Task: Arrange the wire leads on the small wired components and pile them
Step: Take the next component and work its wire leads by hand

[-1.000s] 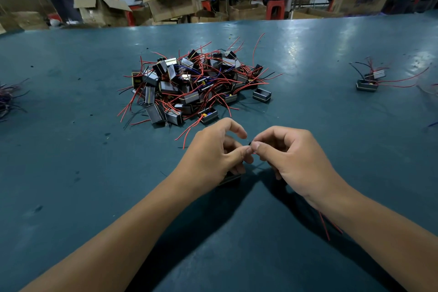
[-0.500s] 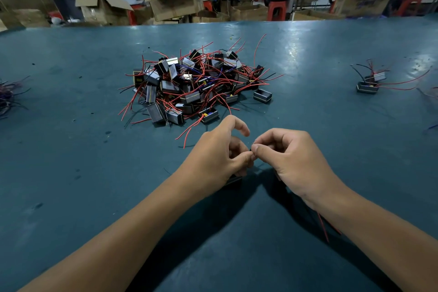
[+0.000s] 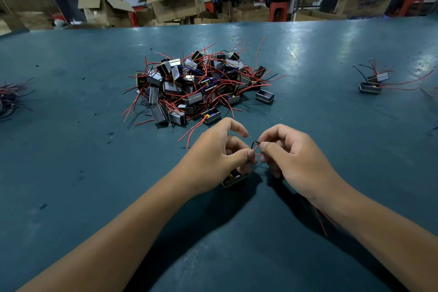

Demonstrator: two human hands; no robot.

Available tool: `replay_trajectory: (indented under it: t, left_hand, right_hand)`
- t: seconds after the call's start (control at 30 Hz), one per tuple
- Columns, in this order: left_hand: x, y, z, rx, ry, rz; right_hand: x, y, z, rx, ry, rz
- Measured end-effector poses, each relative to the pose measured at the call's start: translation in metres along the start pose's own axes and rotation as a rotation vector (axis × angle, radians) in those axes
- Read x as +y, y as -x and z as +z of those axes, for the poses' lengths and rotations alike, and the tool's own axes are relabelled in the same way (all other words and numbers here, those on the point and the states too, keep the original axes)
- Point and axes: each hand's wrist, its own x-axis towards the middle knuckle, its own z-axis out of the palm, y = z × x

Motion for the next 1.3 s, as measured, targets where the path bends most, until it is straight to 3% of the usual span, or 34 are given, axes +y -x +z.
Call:
replay_trajectory:
  t: [0.8,1.17,1.3]
  left_hand:
    - [-0.0028,0.0001,0.0009,0.000,-0.022,0.006]
    - [0.0009,0.0025,0.0011,-0.006,-0.122,0.050]
    - [0.0048,0.0034,-0.0038,0.063,-0.197,0.115]
  right_hand:
    - [0.0041,0.0022,0.0037,0.011,-0.014,-0.101]
    - [0.0024,0.0031,0.0050,-0.010,-0.017,-0.141]
    - [0.0047,0.0014,0.0030,-0.004,0.066,-0.146]
